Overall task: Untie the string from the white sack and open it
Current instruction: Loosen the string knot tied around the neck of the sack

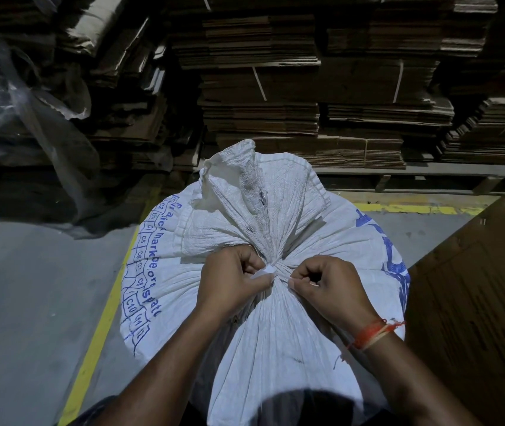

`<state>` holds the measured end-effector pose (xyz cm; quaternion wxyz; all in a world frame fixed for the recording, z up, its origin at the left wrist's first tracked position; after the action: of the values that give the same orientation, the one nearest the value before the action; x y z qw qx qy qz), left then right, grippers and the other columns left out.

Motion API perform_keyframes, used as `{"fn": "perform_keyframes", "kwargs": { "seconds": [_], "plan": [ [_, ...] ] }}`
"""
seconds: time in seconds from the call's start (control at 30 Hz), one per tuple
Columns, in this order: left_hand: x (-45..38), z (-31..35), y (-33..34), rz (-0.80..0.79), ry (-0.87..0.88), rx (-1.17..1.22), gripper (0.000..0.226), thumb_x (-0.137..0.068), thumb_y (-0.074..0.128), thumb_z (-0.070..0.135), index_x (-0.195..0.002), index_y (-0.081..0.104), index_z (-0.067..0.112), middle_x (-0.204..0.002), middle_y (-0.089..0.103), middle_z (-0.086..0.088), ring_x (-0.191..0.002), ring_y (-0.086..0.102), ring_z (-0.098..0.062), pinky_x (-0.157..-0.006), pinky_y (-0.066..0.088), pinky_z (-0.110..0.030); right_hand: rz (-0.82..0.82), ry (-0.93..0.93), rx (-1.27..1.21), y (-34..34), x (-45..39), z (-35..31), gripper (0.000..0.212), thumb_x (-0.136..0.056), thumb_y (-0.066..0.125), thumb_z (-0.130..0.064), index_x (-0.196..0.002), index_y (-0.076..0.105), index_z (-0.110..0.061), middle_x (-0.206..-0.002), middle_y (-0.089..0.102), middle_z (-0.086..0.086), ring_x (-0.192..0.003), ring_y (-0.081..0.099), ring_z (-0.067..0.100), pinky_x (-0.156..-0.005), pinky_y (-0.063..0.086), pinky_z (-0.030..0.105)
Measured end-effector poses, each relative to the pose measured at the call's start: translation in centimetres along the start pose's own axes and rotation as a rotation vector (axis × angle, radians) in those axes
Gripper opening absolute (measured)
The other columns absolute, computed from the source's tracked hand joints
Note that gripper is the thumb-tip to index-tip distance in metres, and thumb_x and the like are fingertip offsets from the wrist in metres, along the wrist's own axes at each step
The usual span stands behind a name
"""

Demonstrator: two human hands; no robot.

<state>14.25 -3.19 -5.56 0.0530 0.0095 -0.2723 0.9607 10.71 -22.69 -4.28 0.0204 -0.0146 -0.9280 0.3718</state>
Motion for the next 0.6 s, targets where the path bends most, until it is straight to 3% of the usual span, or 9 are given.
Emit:
{"fn": "perform_keyframes", "kwargs": {
  "seconds": [0.33,0.47,0.6],
  "plan": [
    [0.1,0.1,0.2,-0.015,0.01,-0.012,0.023,-0.06,0.089,0.035,-0.07,0.074,0.021,-0.064,0.074,0.012,-0.053,0.062,0.003,-0.058,0.054,-0.027,0.081,-0.05,-0.001,1.2,0.0,-1.0,0.01,-0.079,0.084,-0.023,-0.072,0.077,-0.02,-0.072,0.07,-0.007,-0.071,0.065,0.007,-0.063,0.046,0.018],
    [0.0,0.1,0.0,-0.007,-0.006,-0.01,0.037,-0.052,0.082,0.053,-0.071,0.074,0.022,-0.064,0.073,0.013,-0.052,0.06,0.004,-0.057,0.052,-0.026,0.094,-0.048,-0.006,1.6,0.0,-1.2,0.01,-0.08,0.084,-0.022,-0.073,0.077,-0.019,-0.07,0.069,-0.007,-0.07,0.064,0.007,-0.061,0.042,0.012],
    [0.1,0.1,-0.1,-0.006,-0.006,-0.026,0.027,-0.058,0.086,0.042,-0.072,0.074,0.023,-0.065,0.074,0.013,-0.054,0.063,0.003,-0.059,0.056,-0.03,0.026,-0.017,-0.047,1.5,0.1,-0.9,0.01,-0.081,0.082,-0.023,-0.073,0.077,-0.021,-0.068,0.071,-0.006,-0.067,0.064,0.005,-0.057,0.043,0.009]
  ]
}}
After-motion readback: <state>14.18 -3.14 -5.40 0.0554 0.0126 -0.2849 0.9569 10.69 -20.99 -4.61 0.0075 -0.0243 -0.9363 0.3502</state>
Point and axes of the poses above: each hand's wrist, its own x-axis away from the middle knuckle, its own y-axis out of the palm, z = x × y, the point moved 10 cm from there along -x, towards the middle knuckle
